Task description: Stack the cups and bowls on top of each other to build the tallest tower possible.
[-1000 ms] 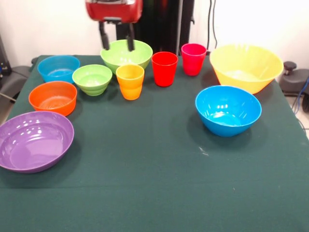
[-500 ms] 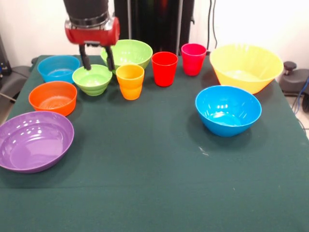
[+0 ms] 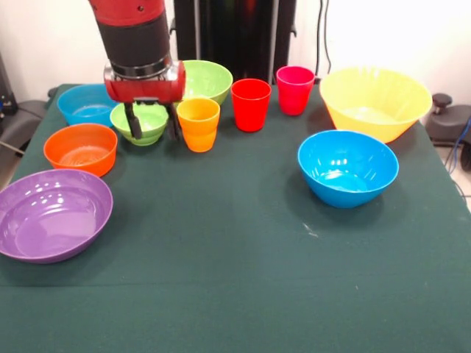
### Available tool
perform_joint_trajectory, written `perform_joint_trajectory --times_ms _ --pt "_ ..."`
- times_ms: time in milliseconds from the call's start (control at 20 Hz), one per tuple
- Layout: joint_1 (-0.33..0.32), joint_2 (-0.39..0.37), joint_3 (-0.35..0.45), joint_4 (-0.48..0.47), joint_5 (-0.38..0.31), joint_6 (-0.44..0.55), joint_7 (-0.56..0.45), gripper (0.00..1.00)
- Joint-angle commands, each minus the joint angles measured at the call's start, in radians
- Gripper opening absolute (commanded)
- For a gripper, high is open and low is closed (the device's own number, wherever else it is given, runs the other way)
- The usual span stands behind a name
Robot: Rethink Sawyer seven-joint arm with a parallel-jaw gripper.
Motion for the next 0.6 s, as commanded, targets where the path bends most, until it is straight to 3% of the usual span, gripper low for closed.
perform_joint_trajectory --times_ms 50,300,600 --pt "0.033 0.067 0.095 -0.134 -0.094 0.063 -0.210 1.00" --pt "0.007 0.072 0.112 -0.157 -0.110 0.119 -0.265 1.00" --pt "0.023 0.031 0.097 -0.207 -0.163 0.213 -0.315 1.00"
